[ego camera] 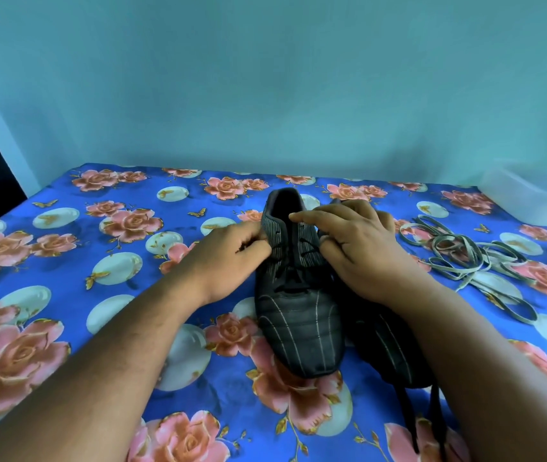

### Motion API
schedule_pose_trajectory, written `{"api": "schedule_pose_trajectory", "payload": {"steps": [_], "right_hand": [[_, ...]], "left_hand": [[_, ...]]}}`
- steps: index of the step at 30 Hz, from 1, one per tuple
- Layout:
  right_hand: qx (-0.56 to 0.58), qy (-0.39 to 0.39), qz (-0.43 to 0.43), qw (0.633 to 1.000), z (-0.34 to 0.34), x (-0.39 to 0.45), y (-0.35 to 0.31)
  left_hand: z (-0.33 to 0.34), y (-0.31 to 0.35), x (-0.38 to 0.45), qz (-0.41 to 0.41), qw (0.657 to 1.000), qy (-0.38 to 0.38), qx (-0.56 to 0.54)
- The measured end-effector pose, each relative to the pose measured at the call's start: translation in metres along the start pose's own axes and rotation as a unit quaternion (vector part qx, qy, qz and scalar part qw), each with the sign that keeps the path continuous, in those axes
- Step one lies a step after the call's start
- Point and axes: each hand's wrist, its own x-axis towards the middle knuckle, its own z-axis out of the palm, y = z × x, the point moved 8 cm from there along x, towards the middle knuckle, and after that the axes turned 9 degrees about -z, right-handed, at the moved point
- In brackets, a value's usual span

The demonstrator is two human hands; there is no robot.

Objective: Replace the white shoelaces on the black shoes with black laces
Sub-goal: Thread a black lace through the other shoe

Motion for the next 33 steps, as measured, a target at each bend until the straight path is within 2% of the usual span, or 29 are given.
{"api": "schedule_pose_trajectory", "payload": {"steps": [2,4,7,10,13,15,17,19,21,24,26,30,33], "right_hand": [[-0.007,-0.004,0.002,1.000,0.000,0.000,0.001],[-0.020,-0.008,-0.001,1.000,0.001,0.000,0.001],[-0.025,-0.006,0.001,1.000,-0.001,0.001,0.003],[-0.015,0.010,0.005,1.000,-0.005,0.002,0.005],[0.002,0.015,0.009,1.000,-0.005,0.002,0.007],[0.010,0.012,0.009,1.000,-0.004,0.002,0.007],[0.017,0.012,0.009,1.000,-0.004,0.002,0.006],[0.021,0.014,0.012,1.000,-0.004,0.002,0.006],[0.022,0.013,0.013,1.000,-0.004,0.001,0.005],[0.019,0.012,0.013,1.000,-0.004,0.001,0.005],[0.018,0.012,0.013,1.000,-0.004,0.001,0.005],[0.020,0.015,0.013,1.000,-0.004,0.001,0.004],[0.026,0.020,0.012,0.999,-0.005,0.001,0.004]], "left_hand": [[-0.001,0.013,-0.005,0.069,0.997,0.003,-0.020],[-0.001,0.024,-0.009,0.121,0.992,0.025,0.004],[-0.001,0.030,-0.009,0.142,0.987,0.058,0.045],[-0.006,0.024,-0.008,0.114,0.990,0.064,0.055],[-0.019,0.006,-0.003,0.029,0.990,0.096,0.103],[-0.024,-0.010,0.000,-0.044,0.986,0.091,0.134],[-0.023,-0.015,0.002,-0.065,0.988,0.076,0.118],[-0.021,-0.007,-0.001,-0.033,0.996,0.068,0.052],[-0.018,0.008,-0.004,0.034,0.997,0.063,-0.009],[-0.011,0.022,-0.008,0.127,0.989,0.071,0.042],[-0.006,0.022,-0.005,0.143,0.984,0.069,0.077],[-0.009,0.017,-0.003,0.108,0.990,0.063,0.069],[-0.019,-0.002,0.000,-0.002,0.986,0.084,0.141]]}}
